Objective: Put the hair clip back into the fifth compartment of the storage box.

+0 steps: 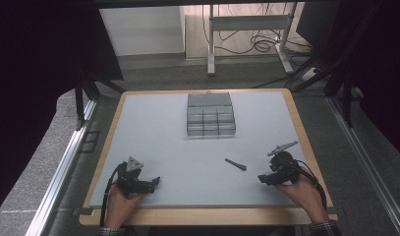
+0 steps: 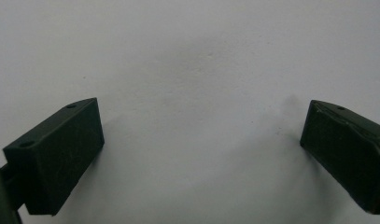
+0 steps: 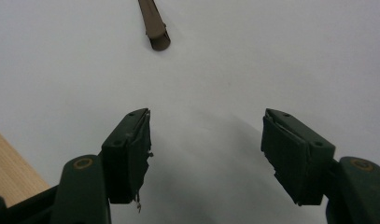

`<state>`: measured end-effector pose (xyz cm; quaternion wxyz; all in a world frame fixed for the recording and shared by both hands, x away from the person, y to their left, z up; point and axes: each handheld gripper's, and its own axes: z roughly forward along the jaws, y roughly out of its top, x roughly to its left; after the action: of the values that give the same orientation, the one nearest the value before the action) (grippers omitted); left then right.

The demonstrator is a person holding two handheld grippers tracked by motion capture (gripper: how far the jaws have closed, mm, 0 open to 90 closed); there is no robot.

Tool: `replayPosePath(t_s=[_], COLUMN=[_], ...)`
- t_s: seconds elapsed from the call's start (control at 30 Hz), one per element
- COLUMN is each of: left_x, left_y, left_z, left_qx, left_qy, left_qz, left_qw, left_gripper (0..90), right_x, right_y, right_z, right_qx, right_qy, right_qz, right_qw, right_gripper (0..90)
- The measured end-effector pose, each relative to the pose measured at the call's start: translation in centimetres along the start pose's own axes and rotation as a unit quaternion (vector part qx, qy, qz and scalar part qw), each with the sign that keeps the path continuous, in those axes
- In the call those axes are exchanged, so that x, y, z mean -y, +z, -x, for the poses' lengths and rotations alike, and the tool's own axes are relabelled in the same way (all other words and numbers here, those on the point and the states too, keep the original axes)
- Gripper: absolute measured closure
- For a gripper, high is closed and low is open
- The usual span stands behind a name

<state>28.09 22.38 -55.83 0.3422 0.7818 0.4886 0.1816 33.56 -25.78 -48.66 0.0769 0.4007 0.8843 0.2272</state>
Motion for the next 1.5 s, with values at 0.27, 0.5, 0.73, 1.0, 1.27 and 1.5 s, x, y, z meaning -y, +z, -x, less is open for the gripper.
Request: replayPosePath(t_s=[0.27,0.5,0.73,1.0,1.27,1.5], left_x=[0.0,0.0,0.0,0.0,0.0,0.0], left_y=[0.0,0.0,0.0,0.0,0.0,0.0], left_z=[0.0,0.0,0.0,0.0,0.0,0.0], left_qx=[0.000,0.000,0.000,0.000,0.000,0.000], left_qy=[0.000,0.000,0.000,0.000,0.000,0.000], left_qz=[0.000,0.000,0.000,0.000,0.000,0.000], left_qw=[1.0000,1.0000,1.0000,1.0000,1.0000,1.0000], left_gripper=[0.0,0.0,0.0,0.0,0.0,0.0], right_x=[-1.3,-2.2,-3.0,-4.3,-5.7,-6.7], right_y=[0.0,0.2,0.3,1.0,1.7,2.4], right_z=[0.0,0.1,0.0,-0.3,-0.8,-1.4], right_qx=[0.004,0.007,0.007,-0.006,-0.027,-0.034], right_qy=[-0.004,-0.015,-0.028,-0.040,-0.058,-0.075], right_qz=[-0.016,-0.022,-0.036,-0.054,-0.077,-0.096], right_qw=[0.9999,0.9996,0.9989,0.9977,0.9949,0.9919], right_gripper=[29.6,31.4,39.3,48.2,60.6,67.5])
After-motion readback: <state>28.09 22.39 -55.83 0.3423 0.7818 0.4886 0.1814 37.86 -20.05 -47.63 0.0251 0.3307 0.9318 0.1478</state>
